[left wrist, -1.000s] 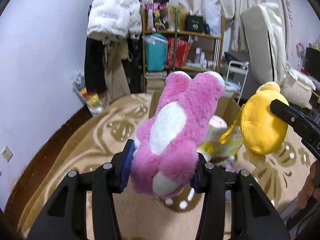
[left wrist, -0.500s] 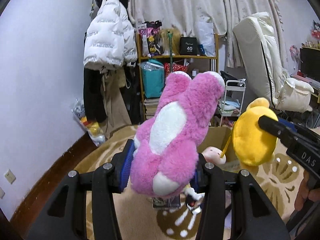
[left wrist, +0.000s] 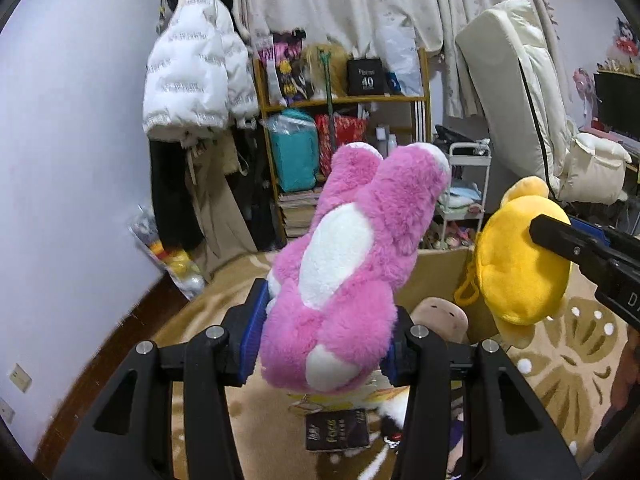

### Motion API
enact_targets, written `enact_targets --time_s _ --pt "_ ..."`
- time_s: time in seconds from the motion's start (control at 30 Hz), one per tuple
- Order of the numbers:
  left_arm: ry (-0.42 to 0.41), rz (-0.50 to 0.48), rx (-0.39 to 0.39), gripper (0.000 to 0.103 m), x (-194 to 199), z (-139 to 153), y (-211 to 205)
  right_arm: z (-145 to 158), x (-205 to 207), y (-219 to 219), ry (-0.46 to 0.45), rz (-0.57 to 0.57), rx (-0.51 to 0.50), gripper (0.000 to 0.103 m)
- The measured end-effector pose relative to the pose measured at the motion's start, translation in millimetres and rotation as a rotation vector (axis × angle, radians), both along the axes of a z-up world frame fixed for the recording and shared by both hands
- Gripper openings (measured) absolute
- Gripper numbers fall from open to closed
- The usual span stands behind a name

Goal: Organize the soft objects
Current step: 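Lift both plushes and release them into the box, left tool pink, right tool yellow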

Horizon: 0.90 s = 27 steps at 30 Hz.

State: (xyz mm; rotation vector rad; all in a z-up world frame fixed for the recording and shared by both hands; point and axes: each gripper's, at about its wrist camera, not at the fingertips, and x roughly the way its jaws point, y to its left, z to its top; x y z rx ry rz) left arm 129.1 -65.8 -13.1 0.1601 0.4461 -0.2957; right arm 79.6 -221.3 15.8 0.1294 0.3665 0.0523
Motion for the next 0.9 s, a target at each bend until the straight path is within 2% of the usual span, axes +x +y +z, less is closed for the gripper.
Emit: enact_targets --time_s 0.3,0.43,0.53,0.6,0.67,0.83,0.9 --pt "0.051 0.019 0.01 0.046 28.2 -19.8 -6.0 -14.4 22.5 -12.2 0.004 -0.016 0.043 0.032" --pt "0.079 0.037 0.037 0.047 37.7 -30.8 -5.8 -24.7 33.3 -15.9 0.03 -0.007 0.055 0.032" --pt "0.108 0.035 0.042 0.048 42.8 -38.7 -7.3 -35.5 41.0 -21.2 0.064 0.008 0.09 0.035" --pt "0.132 0.037 0.036 0.05 46.4 -43.2 -8.1 -44.1 44.1 -28.8 0.088 0.036 0.16 0.036" --pt "0.129 0.044 0.042 0.051 47.2 -46.3 -8.9 -49.2 47.6 -33.5 0.11 0.035 0.169 0.043" --pt "0.139 0.045 0.06 0.059 48.4 -54.1 -10.5 -59.9 54.0 -39.9 0.164 0.025 0.177 0.052" --pt "0.133 0.047 0.077 0.069 46.5 -56.0 -10.9 -61.6 54.3 -39.1 0.178 0.029 0.167 0.053"
